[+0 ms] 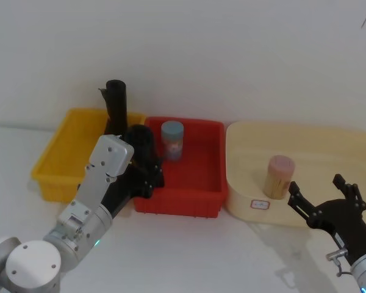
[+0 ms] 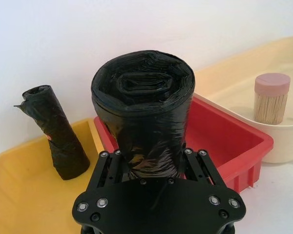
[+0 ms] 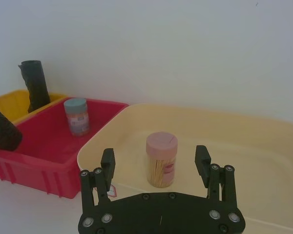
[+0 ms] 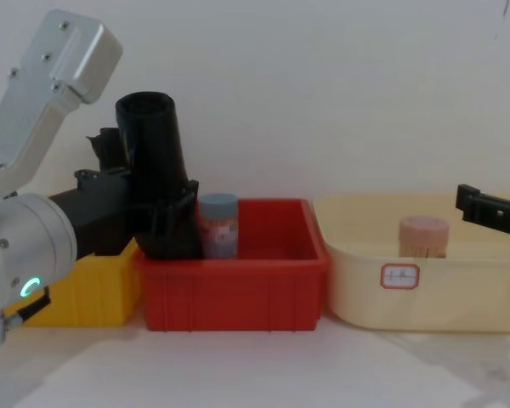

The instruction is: Pick up the garbage bag with the one hand and transfer it to the other hand.

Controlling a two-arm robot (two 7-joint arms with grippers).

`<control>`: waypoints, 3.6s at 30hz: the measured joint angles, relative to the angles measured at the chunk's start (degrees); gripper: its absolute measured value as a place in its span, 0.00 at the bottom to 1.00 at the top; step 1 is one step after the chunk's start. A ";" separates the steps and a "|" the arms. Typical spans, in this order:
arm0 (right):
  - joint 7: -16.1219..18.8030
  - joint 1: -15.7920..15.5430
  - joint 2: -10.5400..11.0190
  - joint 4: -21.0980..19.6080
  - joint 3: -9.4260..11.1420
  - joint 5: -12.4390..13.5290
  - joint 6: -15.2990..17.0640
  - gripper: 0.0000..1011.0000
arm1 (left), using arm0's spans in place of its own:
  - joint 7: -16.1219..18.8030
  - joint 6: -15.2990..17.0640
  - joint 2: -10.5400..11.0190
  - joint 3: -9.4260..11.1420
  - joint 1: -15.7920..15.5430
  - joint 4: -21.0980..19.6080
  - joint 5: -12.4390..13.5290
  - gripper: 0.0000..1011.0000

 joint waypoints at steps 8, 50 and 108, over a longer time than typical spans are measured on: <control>0.00 0.00 0.00 0.00 0.00 0.00 0.00 0.99 | -0.07 0.00 -0.06 -0.02 -0.01 0.02 -0.04 0.48; 10.42 5.05 2.19 -1.17 0.60 5.88 1.53 0.99 | -20.15 12.19 -4.92 4.08 -19.24 7.48 -6.21 0.48; 18.99 24.49 0.63 6.37 -4.51 18.29 14.96 0.99 | -25.85 24.28 -8.13 12.05 -30.83 12.41 0.13 0.48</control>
